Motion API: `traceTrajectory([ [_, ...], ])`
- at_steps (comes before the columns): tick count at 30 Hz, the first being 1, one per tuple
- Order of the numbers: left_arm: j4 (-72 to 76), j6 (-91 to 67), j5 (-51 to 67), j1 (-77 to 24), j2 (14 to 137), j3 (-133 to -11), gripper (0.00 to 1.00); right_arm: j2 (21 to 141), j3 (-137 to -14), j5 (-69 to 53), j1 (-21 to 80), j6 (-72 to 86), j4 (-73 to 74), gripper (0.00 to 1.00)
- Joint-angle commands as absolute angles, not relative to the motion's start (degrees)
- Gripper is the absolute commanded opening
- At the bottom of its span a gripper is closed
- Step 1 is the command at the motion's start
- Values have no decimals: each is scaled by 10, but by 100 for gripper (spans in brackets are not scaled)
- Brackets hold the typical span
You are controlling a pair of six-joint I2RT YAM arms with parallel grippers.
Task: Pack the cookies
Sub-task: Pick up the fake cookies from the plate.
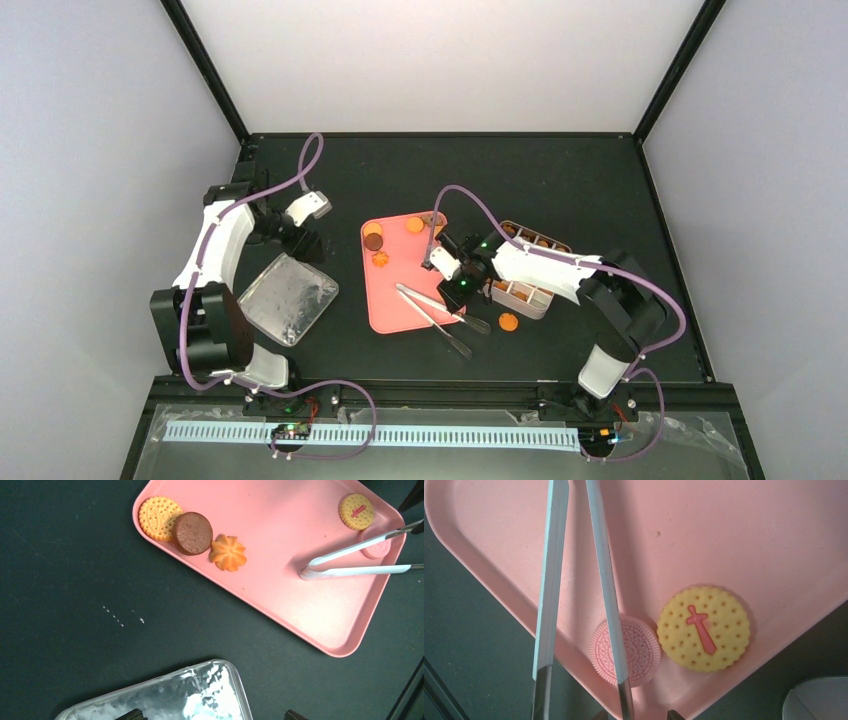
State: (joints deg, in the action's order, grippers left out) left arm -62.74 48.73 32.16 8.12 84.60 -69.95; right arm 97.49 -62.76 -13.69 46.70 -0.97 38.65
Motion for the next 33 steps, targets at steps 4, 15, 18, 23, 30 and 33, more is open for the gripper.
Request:
traceTrajectory([
  [4, -666, 479, 328, 80, 827, -703, 73, 1003, -621, -147, 475, -4, 349, 30],
  [15, -670, 472, 328, 80, 844, -717, 73, 1013, -609, -143, 484, 3, 320, 16],
  [18, -672, 464, 330, 80, 857, -729, 72, 1006, -607, -139, 484, 4, 318, 11],
  [23, -675, 455, 347, 79, 870, -749, 72, 974, -613, -120, 484, 6, 324, 1],
  [30, -675, 437, 388, 63, 887, -777, 73, 908, -673, -55, 480, 15, 324, 1],
  [33, -682, 425, 419, 49, 896, -797, 73, 902, -722, -26, 471, 29, 300, 1],
])
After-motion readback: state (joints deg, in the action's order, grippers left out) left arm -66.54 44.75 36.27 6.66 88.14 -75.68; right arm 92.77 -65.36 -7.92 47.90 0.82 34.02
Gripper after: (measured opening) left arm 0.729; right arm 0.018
